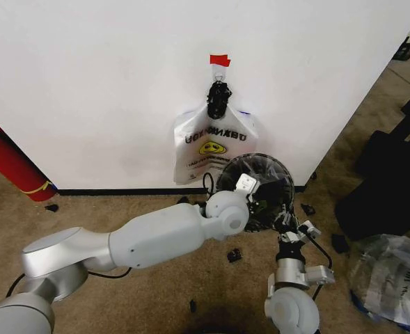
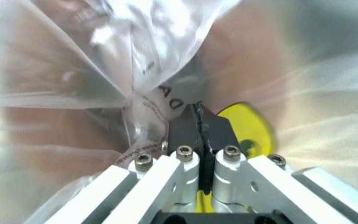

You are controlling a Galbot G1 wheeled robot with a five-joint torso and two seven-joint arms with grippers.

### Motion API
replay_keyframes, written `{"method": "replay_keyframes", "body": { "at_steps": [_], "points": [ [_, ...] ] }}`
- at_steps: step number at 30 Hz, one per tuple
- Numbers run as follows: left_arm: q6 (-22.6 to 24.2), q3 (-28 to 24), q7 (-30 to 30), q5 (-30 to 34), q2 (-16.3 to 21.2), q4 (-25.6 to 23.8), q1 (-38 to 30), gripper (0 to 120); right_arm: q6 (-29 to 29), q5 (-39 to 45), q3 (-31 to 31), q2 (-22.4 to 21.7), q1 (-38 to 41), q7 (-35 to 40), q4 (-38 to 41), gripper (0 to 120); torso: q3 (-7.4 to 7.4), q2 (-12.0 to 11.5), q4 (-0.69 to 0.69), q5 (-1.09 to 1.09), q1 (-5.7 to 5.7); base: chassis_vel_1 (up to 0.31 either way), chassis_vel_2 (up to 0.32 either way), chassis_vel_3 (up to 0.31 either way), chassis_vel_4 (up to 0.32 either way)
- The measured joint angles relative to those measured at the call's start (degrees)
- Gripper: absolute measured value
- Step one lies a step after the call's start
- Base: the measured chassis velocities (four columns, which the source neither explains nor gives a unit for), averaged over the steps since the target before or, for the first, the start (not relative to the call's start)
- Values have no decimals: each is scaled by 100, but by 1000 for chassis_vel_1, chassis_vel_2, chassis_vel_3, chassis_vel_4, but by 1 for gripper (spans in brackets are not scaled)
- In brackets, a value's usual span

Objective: Pick up the garbage bag from the wall and place it over the trash bin.

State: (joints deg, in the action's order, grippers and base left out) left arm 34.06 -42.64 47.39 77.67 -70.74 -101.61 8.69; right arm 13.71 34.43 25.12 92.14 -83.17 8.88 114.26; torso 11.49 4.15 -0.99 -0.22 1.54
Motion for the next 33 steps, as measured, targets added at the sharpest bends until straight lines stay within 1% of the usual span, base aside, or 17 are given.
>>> {"method": "replay_keyframes", "body": {
  "at_steps": [3,4,8,12,17,24,26,31,33],
  "points": [
    [-267,187,0,-11,38,-201,73,0,-67,61,43,0,58,71,-38,1,0,0,0,0,0,0,0,0,0],
    [-267,187,0,-11,38,-201,73,0,-67,61,43,0,58,71,-38,1,0,0,0,0,0,0,0,0,0],
    [-657,364,-105,-115,22,-319,130,0,-116,129,63,0,110,148,-109,1,0,0,0,0,0,0,0,0,0],
    [-767,371,-144,-191,-38,-298,169,0,-151,170,60,0,128,191,-126,1,0,0,-1,0,0,0,0,0,0],
    [-800,342,-181,-357,-159,-126,291,0,-172,125,34,0,123,192,-147,1,0,0,0,0,0,0,0,0,0],
    [-813,302,-251,-576,-437,368,353,0,-179,51,21,0,58,161,-113,1,0,0,-1,0,0,0,0,0,0],
    [-814,302,-247,-601,-465,418,345,0,-176,45,20,0,50,151,-111,1,0,0,-1,0,0,0,0,0,0],
    [-751,268,-55,-884,-698,948,265,0,-145,35,9,0,-25,76,-68,1,0,0,0,0,1,0,0,0,0],
    [-743,264,-30,-905,-741,1028,264,0,-141,37,5,0,-33,67,-59,1,0,0,-1,0,1,0,0,0,0]
  ]
}}
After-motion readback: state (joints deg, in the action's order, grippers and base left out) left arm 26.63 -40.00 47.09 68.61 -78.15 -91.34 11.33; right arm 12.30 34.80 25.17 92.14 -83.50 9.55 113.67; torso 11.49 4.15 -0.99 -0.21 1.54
